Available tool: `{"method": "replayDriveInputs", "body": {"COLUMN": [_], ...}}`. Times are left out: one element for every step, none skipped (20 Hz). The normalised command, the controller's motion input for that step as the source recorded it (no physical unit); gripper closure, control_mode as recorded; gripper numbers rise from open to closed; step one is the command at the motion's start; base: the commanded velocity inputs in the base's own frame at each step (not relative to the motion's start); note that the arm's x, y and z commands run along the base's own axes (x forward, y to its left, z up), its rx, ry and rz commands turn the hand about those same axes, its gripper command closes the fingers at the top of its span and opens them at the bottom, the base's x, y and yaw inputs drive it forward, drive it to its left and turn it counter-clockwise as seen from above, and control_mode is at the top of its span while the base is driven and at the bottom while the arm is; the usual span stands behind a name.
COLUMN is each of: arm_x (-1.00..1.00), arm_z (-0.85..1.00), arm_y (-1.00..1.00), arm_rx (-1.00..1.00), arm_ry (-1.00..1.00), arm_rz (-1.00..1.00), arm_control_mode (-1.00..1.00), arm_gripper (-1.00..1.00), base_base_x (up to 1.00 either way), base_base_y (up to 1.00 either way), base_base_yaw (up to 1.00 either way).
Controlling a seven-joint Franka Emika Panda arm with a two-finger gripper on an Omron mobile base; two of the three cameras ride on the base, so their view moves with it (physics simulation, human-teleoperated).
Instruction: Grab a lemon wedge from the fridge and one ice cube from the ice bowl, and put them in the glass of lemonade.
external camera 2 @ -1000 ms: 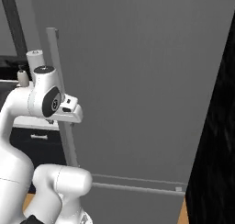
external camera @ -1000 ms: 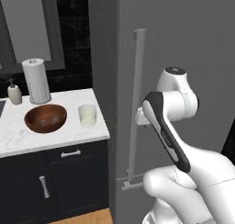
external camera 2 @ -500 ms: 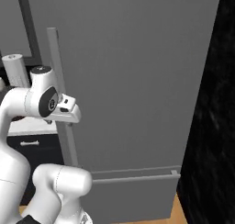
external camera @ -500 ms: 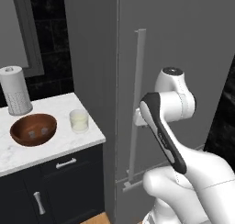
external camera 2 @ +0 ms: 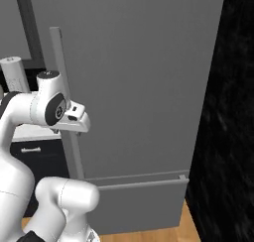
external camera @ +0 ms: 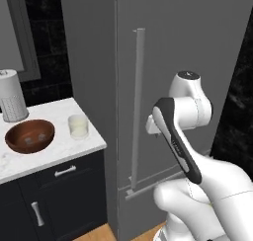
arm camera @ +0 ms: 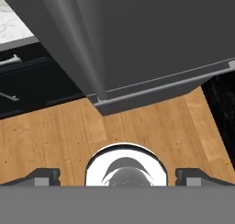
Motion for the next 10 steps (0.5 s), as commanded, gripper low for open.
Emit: {"method": "replayDriveInputs", "body": {"arm_x": [0.0, 0.0, 0.0, 0.0, 0.0, 0.0, 0.0, 0.0, 0.0, 0.0], "arm_z": [0.0, 0.0, 0.0, 0.0, 0.0, 0.0, 0.0, 0.0, 0.0, 0.0], "arm_y": [0.0, 0.0, 0.0, 0.0, 0.0, 0.0, 0.0, 0.0, 0.0, 0.0], "arm_rx": [0.0, 0.0, 0.0, 0.0, 0.0, 0.0, 0.0, 0.0, 0.0, 0.0], "arm_ry": [0.0, 0.0, 0.0, 0.0, 0.0, 0.0, 0.0, 0.0, 0.0, 0.0], "arm_rz": [0.0, 0.0, 0.0, 0.0, 0.0, 0.0, 0.0, 0.0, 0.0, 0.0], "arm_control_mode": [1.0, 1.0, 1.0, 1.0, 1.0, 1.0, 1.0, 1.0, 1.0, 1.0], "arm_gripper": [-1.0, -1.0, -1.0, -1.0, -1.0, -1.0, -1.0, -1.0, -1.0, -1.0], "base_base_x": [-0.52, -0.39, -0.28, -0.15, -0.08, -0.1, -0.31, -0.44, -0.43, -0.38], "base_base_y": [0.0, 0.0, 0.0, 0.03, 0.1, 0.13, 0.05, 0.0, 0.0, 0.01], "base_base_yaw": [0.0, 0.0, 0.0, 0.0, 0.0, 0.0, 0.0, 0.0, 0.0, 0.0]}}
